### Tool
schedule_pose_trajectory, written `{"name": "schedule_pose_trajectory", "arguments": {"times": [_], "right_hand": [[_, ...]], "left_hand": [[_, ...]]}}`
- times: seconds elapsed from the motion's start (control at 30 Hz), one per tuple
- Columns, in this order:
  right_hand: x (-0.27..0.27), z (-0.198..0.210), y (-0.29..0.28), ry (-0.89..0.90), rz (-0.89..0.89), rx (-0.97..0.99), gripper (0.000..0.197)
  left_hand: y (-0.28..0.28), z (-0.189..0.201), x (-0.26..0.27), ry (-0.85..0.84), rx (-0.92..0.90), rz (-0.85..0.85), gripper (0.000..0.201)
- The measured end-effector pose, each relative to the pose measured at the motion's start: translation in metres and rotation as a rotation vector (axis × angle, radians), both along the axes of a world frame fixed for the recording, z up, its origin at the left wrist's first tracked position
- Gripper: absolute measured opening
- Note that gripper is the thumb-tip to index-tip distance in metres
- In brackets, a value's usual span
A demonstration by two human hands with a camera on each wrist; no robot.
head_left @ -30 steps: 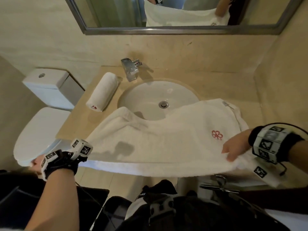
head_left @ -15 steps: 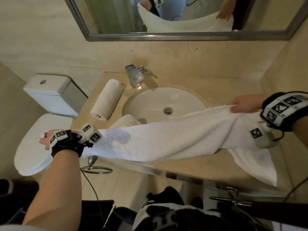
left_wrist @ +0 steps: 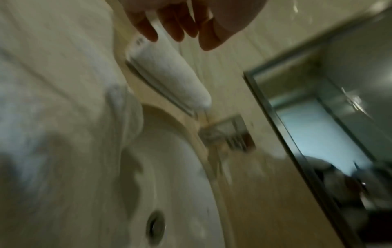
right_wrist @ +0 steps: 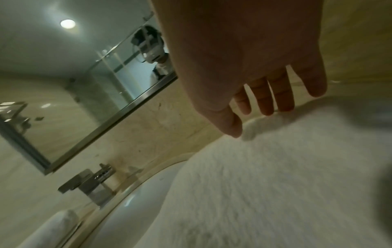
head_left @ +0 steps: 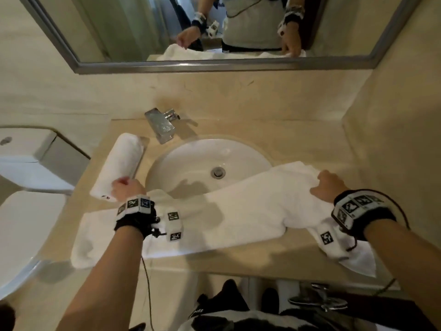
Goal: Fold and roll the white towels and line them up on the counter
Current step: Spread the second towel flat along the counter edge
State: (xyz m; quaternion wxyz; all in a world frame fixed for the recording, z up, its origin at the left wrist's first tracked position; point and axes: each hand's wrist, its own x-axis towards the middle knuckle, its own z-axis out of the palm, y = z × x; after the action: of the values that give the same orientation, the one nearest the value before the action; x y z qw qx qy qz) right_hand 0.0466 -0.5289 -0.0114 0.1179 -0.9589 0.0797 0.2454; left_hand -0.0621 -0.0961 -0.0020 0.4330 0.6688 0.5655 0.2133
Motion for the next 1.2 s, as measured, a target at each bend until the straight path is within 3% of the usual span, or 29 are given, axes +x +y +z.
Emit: {"name": "schedule_pose_trajectory", "arguments": {"times": [0.13,0.23,0.33,0.43,0.53,0.63,0.7,0.77,0.87,0.97,1.1,1.2], "right_hand": [[-0.018,-0.014,-0.015,0.059,-0.135,0.039,0.081],[-0.026,-0.018,-0.022,0.068,-0.241,0.174,0.066],[-0.035,-0.018,-0.032,0.067,-0.377,0.448,0.048],[-0.044,-0.015,-0.038,0.208,-0.536,0.809,0.043],[-0.045,-0.022,-0.051,0.068,-0.451,0.775,0.046],[-0.044,-0.038,-0.065,0.009,-0.091,0.444,0.061],[-0.047,-0.052,-0.066,0.105,0.060,0.268,0.076],[-0.044,-0.062,-0.062,0.127,0.030,0.221,0.077],[-0.031,-0.063,-0.059,0.077,0.082,0.060,0.053],[-0.004,-0.037,-0.065,0.005,0.061,-0.105,0.036],[0.050,0.008,-0.070,-0.057,-0.256,0.192,0.031],[0.086,0.047,-0.056,-0.164,-0.535,0.612,0.035]], "left_hand": [[-0.091,0.004,0.043,0.017,0.049,-0.522,0.019],[-0.141,-0.009,0.060,0.109,0.166,-1.013,0.018],[-0.198,-0.011,0.071,0.273,0.359,-1.552,0.018],[-0.252,-0.011,0.062,0.521,0.556,-1.910,0.043],[-0.294,-0.025,0.051,0.586,0.683,-2.032,0.081],[-0.310,-0.046,0.046,0.690,0.836,-2.032,0.096],[-0.316,-0.052,0.045,0.741,0.901,-1.989,0.073],[-0.318,-0.056,0.046,0.761,0.897,-1.964,0.043],[-0.311,-0.060,0.052,0.715,0.833,-2.032,0.034],[-0.302,-0.050,0.058,0.613,0.758,-2.182,0.035],[-0.297,-0.032,0.055,0.457,0.650,-2.307,0.029],[-0.301,-0.031,0.044,0.463,0.600,-2.432,0.032]]}}
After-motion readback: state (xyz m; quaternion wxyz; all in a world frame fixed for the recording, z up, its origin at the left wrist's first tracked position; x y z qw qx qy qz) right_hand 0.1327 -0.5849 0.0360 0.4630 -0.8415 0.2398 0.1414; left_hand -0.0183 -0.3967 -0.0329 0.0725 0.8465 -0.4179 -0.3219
